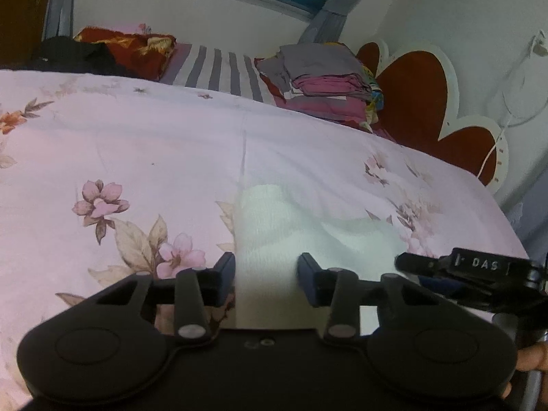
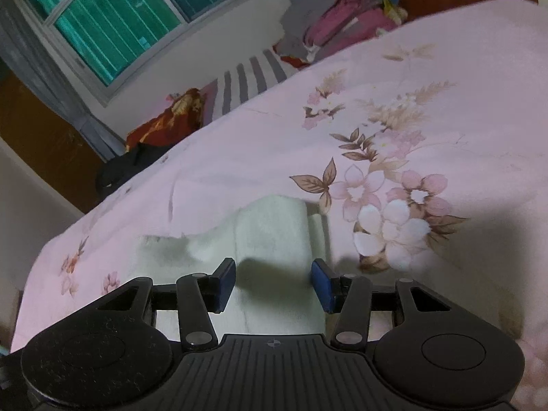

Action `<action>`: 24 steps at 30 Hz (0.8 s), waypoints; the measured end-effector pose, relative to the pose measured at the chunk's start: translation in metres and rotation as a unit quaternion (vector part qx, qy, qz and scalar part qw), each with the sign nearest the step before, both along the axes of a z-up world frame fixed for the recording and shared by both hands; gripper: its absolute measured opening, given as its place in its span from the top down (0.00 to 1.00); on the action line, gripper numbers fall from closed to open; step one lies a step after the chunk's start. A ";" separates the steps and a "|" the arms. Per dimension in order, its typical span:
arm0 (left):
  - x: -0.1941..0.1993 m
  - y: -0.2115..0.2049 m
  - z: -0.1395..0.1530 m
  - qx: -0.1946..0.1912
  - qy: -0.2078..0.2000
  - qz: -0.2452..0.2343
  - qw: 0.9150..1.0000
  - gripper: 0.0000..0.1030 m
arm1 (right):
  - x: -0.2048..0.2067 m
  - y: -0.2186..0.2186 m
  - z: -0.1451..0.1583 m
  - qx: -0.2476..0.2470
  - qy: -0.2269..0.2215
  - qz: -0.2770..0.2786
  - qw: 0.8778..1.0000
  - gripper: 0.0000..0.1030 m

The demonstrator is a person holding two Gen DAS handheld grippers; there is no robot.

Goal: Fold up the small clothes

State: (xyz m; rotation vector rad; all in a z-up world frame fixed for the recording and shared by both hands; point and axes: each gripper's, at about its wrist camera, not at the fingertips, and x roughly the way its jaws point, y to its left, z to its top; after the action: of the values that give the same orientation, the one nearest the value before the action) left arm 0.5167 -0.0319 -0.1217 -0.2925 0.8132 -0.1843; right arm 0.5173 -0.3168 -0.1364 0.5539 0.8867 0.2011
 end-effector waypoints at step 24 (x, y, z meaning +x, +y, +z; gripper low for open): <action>0.034 -0.013 -0.015 0.042 0.013 0.015 0.999 0.61 | 0.001 0.019 0.020 -0.122 -0.072 -0.006 0.990 0.58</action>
State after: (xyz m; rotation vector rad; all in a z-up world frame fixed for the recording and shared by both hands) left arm 0.5502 -0.0452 -0.1368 -0.2285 0.8390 -0.1172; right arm 0.5186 -0.2974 -0.1166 0.3118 0.7543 0.1181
